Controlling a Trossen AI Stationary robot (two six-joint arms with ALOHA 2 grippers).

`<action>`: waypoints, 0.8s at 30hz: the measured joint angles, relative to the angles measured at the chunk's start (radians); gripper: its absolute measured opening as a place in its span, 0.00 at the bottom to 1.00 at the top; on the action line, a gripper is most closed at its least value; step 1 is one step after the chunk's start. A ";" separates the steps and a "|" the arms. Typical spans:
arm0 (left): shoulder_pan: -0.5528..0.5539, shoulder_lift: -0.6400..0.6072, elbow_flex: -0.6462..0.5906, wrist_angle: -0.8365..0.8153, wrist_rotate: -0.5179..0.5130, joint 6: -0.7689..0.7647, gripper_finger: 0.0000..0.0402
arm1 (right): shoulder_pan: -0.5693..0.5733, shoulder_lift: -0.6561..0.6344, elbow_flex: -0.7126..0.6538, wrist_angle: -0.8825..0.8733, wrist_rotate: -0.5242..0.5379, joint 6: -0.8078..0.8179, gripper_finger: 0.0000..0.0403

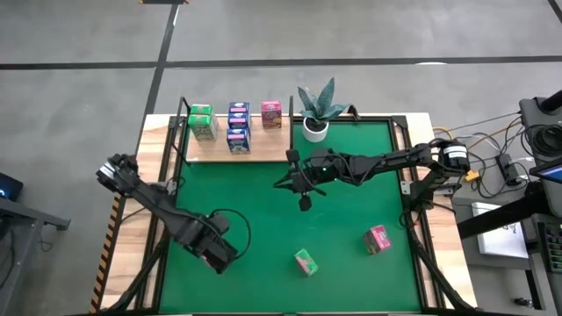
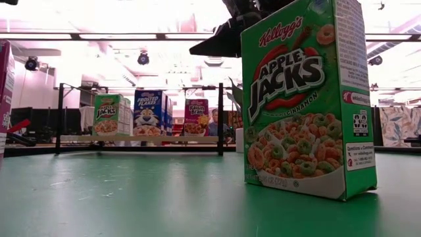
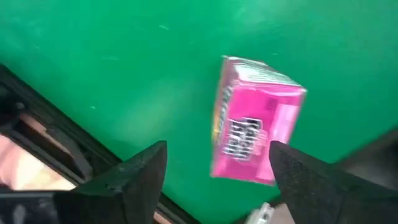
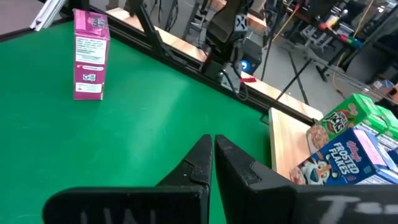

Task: Stack cereal on shelf
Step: Put the left pink cereal box on the shelf aligned with the other pink cereal box

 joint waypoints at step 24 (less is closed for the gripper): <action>-0.013 0.038 0.000 0.110 -0.049 0.089 0.74 | -0.001 0.000 0.000 -0.016 0.003 -0.009 0.02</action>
